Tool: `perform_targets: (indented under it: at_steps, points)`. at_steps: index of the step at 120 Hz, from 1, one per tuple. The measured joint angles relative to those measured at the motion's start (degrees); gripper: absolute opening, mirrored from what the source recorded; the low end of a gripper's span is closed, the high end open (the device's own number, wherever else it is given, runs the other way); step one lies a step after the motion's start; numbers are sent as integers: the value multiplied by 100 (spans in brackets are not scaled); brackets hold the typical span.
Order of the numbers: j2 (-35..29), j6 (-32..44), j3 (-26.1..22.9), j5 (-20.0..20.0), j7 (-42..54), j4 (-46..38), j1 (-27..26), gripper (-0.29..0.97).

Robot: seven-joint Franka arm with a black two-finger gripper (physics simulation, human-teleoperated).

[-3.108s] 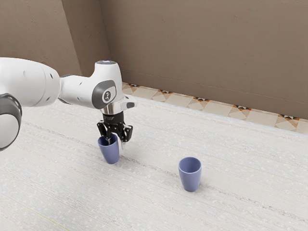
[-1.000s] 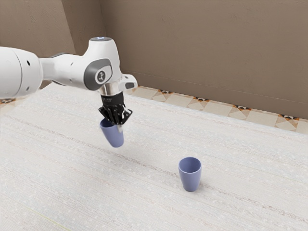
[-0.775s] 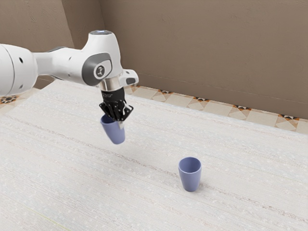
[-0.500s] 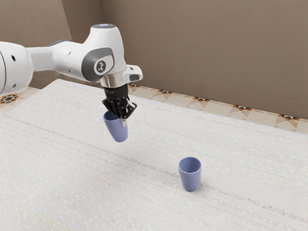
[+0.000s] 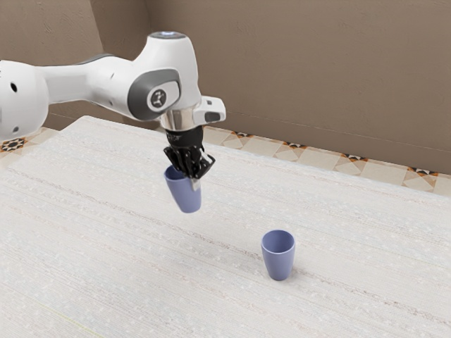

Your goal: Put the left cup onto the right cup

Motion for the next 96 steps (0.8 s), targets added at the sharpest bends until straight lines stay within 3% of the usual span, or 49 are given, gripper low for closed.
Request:
perform_targets:
  at_steps: [96]
  points:
    - [217, -61, -164, 15, -1, 544, -671, -10]
